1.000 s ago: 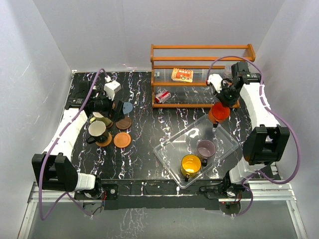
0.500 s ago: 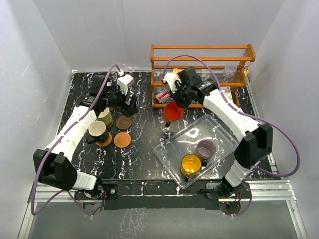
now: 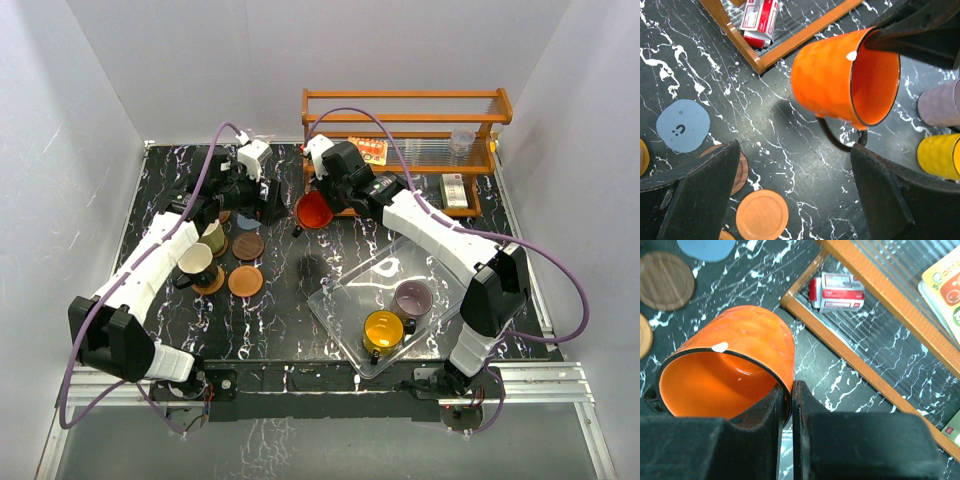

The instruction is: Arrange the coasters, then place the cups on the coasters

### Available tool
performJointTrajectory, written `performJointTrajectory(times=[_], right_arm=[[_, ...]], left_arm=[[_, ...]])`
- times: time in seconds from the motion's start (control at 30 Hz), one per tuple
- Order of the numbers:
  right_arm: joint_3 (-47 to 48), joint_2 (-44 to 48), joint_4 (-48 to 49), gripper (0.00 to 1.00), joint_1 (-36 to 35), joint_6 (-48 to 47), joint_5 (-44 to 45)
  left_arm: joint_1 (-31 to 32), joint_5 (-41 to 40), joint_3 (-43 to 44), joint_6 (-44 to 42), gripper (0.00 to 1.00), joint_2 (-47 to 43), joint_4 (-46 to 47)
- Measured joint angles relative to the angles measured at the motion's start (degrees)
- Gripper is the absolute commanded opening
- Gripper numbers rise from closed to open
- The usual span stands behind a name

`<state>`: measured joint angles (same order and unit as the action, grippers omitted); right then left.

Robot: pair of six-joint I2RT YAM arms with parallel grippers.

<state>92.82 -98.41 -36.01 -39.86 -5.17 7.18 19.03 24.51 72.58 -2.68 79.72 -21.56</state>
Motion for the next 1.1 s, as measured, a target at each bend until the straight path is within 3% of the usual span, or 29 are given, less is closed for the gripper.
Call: performJointTrajectory(times=[0.3, 0.53, 0.93, 1.1], right_arm=[[0.00, -1.18, 4.37, 0.00, -3.87, 4.79, 8.02], [0.09, -2.16, 4.63, 0.00, -5.11, 7.48, 9.49], [3.06, -2.36, 4.39, 0.00, -5.95, 12.28, 9.60], [4.09, -2.38, 3.48, 0.00, -5.95, 14.25, 8.02]], left_arm=[[0.68, 0.33, 0.92, 4.92, 0.73, 2.69, 3.43], [1.25, -0.13, 0.94, 6.27, 0.57, 3.45, 5.77], [2.19, -3.93, 0.90, 5.42, 0.41, 4.26, 7.10], [2.49, -5.70, 0.81, 4.52, 0.28, 4.26, 7.85]])
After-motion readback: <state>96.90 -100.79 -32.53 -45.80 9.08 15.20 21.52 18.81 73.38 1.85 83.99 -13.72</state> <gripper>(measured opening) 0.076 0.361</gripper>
